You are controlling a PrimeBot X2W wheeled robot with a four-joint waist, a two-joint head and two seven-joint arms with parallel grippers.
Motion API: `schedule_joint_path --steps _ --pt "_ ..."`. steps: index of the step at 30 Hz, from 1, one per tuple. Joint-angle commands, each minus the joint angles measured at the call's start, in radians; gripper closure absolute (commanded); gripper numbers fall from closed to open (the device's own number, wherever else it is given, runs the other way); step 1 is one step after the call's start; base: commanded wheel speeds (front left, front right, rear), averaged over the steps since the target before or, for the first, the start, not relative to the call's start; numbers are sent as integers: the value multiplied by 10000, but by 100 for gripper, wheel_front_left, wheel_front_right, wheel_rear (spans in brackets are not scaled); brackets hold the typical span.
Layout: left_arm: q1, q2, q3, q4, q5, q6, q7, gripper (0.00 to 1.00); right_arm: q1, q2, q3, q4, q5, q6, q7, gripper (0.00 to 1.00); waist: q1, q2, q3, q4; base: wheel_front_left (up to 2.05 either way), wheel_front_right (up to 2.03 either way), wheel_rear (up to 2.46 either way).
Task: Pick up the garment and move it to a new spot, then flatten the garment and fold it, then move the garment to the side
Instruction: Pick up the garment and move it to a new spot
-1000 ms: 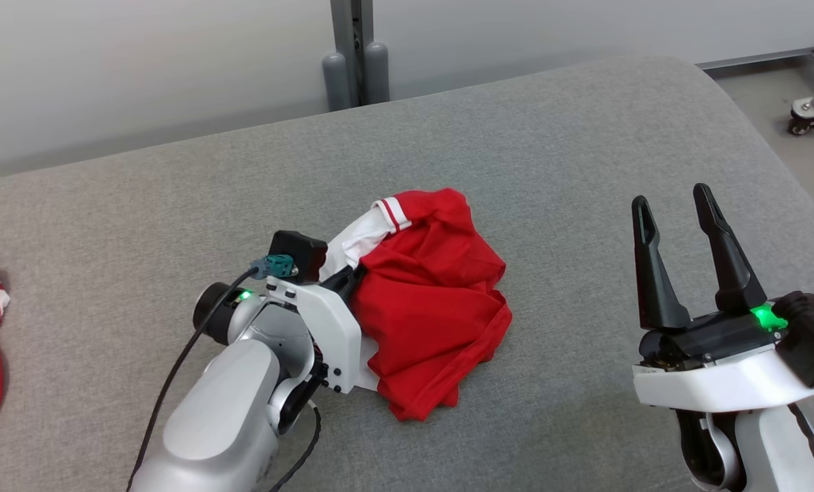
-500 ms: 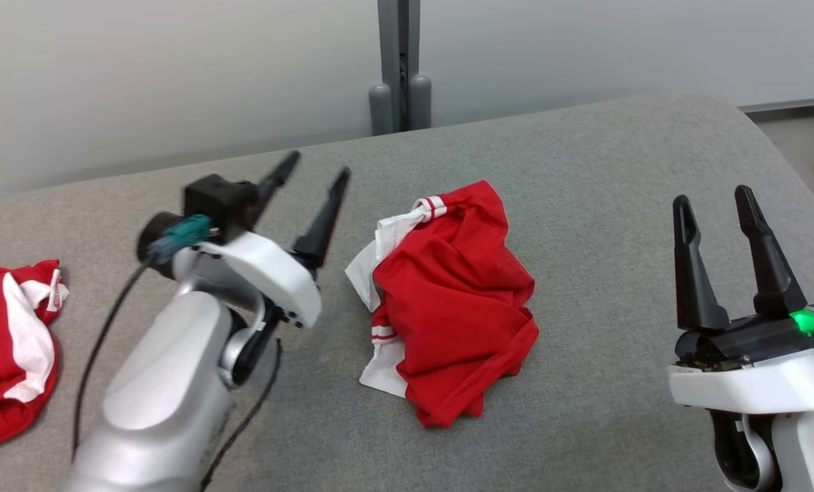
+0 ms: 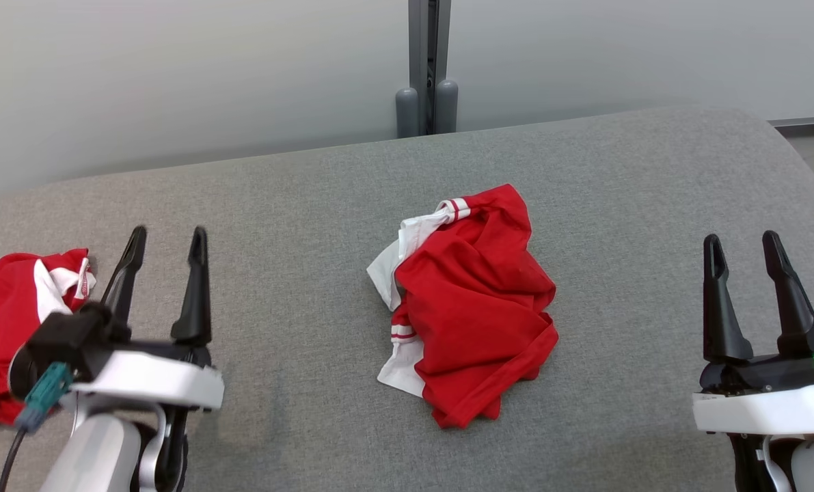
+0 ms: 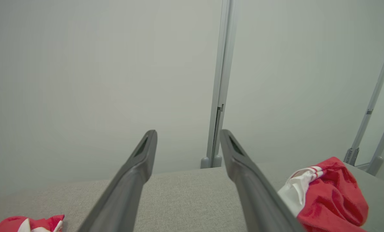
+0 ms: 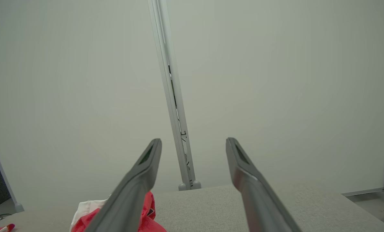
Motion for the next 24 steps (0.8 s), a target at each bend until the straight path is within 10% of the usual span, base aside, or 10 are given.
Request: schedule_joint_path --steps 1,24 --pt "448 -3 222 -226 114 184 -83 0 111 -17 -19 83 -37 2 -3 0 0 0 34 20 0 0 0" --pt "2590 -2004 2360 -420 2322 -921 -114 0 806 -49 87 662 -383 2 -3 0 0 0 -200 291 0 0 0"
